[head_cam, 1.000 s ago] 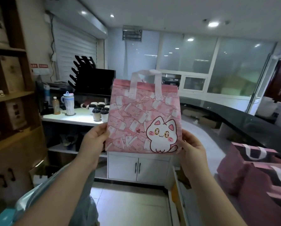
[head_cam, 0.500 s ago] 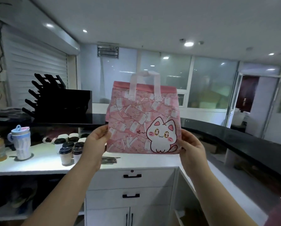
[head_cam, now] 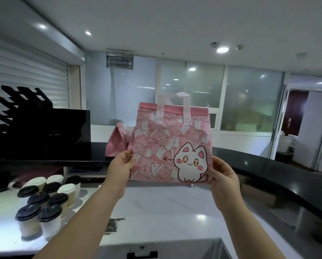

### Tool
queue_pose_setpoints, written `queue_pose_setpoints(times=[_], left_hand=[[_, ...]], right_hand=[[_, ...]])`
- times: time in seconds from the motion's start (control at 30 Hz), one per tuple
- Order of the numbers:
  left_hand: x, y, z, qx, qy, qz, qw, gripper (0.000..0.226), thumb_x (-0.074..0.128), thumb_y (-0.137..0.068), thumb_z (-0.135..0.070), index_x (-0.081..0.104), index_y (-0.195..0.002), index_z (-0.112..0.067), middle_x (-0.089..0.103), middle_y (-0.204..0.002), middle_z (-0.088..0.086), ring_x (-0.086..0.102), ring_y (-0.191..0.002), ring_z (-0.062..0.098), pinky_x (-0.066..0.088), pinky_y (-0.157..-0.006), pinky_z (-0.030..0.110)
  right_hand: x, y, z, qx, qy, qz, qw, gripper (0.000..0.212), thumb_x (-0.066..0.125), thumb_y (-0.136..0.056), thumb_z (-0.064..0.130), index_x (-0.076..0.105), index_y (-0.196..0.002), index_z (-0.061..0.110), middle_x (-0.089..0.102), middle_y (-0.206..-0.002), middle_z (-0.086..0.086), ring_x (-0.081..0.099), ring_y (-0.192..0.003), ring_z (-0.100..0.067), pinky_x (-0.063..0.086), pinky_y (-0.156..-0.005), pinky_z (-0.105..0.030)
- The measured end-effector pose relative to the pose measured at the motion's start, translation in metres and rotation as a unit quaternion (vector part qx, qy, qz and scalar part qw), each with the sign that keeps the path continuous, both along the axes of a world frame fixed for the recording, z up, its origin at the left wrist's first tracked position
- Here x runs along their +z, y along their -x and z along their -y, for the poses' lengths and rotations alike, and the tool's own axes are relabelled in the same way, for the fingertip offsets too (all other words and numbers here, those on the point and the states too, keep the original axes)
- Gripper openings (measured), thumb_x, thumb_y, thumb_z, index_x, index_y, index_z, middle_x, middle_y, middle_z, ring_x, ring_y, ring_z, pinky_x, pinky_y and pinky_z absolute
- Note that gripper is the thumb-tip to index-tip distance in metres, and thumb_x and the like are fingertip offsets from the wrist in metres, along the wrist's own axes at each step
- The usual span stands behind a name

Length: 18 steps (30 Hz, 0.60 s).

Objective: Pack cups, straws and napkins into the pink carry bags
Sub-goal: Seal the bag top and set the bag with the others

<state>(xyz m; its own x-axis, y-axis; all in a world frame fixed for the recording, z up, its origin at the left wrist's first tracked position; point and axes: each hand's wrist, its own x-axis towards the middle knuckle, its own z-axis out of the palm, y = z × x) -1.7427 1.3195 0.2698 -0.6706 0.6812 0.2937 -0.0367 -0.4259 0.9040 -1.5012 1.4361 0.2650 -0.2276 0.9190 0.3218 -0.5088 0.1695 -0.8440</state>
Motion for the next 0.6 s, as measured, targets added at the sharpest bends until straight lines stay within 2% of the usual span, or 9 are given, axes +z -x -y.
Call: queue_pose_setpoints(times=[0.1,0.23,0.37,0.47,0.53,0.57,0.6], left_hand=[[0.002,0.033,-0.056,0.003,0.001,0.004,1.000,0.024,0.058,-0.092,-0.002,0.064,-0.114,-0.011,0.073,-0.106,0.007,0.068,-0.101,0.027,0.055,-0.085,0.043],[-0.022,0.071,-0.118,0.024,0.021,0.022,0.999,0.024,0.065,-0.088,-0.003,0.066,-0.110,-0.015,0.072,-0.106,0.010,0.067,-0.104,0.032,0.053,-0.091,0.051],[-0.044,0.107,-0.181,0.023,0.040,0.033,0.998,0.021,0.066,-0.087,-0.001,0.068,-0.099,-0.018,0.073,-0.099,0.007,0.068,-0.099,0.030,0.056,-0.086,0.049],[-0.051,0.134,-0.235,0.024,0.035,0.031,0.999,0.016,0.064,-0.088,0.001,0.066,-0.094,-0.014,0.073,-0.093,0.005,0.068,-0.096,0.030,0.056,-0.085,0.048],[-0.054,0.147,-0.272,0.023,0.028,0.020,0.999,0.013,0.063,-0.089,-0.001,0.064,-0.092,-0.013,0.072,-0.091,0.003,0.068,-0.094,0.027,0.056,-0.084,0.045],[-0.055,0.152,-0.291,0.024,0.022,0.015,0.999,0.011,0.063,-0.090,-0.002,0.063,-0.092,-0.013,0.072,-0.090,0.002,0.067,-0.092,0.025,0.056,-0.084,0.042],[-0.057,0.156,-0.310,0.028,0.017,0.011,0.999,0.011,0.063,-0.090,-0.004,0.062,-0.090,-0.014,0.072,-0.089,0.000,0.067,-0.089,0.022,0.055,-0.081,0.038]], right_hand=[[0.007,0.031,-0.062,0.004,-0.008,0.010,1.000,0.032,0.055,-0.084,-0.013,0.069,-0.103,0.008,0.073,-0.099,-0.013,0.071,-0.087,-0.028,0.056,-0.065,-0.038],[-0.010,0.073,-0.136,-0.005,0.013,0.017,1.000,0.032,0.054,-0.084,-0.014,0.068,-0.105,0.006,0.073,-0.100,-0.014,0.070,-0.087,-0.031,0.058,-0.066,-0.040],[-0.036,0.116,-0.200,-0.038,0.027,0.024,0.999,0.032,0.054,-0.084,-0.015,0.069,-0.101,0.008,0.072,-0.099,-0.015,0.069,-0.088,-0.032,0.058,-0.067,-0.041],[-0.047,0.150,-0.242,-0.107,0.011,0.047,0.993,0.029,0.060,-0.086,-0.009,0.069,-0.099,0.015,0.072,-0.102,-0.010,0.069,-0.093,-0.028,0.059,-0.071,-0.039],[-0.050,0.174,-0.271,-0.200,-0.044,0.135,0.969,0.029,0.065,-0.087,0.001,0.068,-0.106,0.022,0.066,-0.116,-0.008,0.061,-0.107,-0.026,0.056,-0.082,-0.039],[-0.049,0.186,-0.286,-0.260,-0.082,0.230,0.934,0.034,0.067,-0.087,0.008,0.065,-0.117,0.025,0.058,-0.128,-0.007,0.052,-0.117,-0.027,0.050,-0.092,-0.042],[-0.049,0.198,-0.300,-0.308,-0.111,0.340,0.882,0.045,0.068,-0.087,0.018,0.057,-0.130,0.027,0.047,-0.140,-0.007,0.041,-0.127,-0.029,0.043,-0.101,-0.045]])
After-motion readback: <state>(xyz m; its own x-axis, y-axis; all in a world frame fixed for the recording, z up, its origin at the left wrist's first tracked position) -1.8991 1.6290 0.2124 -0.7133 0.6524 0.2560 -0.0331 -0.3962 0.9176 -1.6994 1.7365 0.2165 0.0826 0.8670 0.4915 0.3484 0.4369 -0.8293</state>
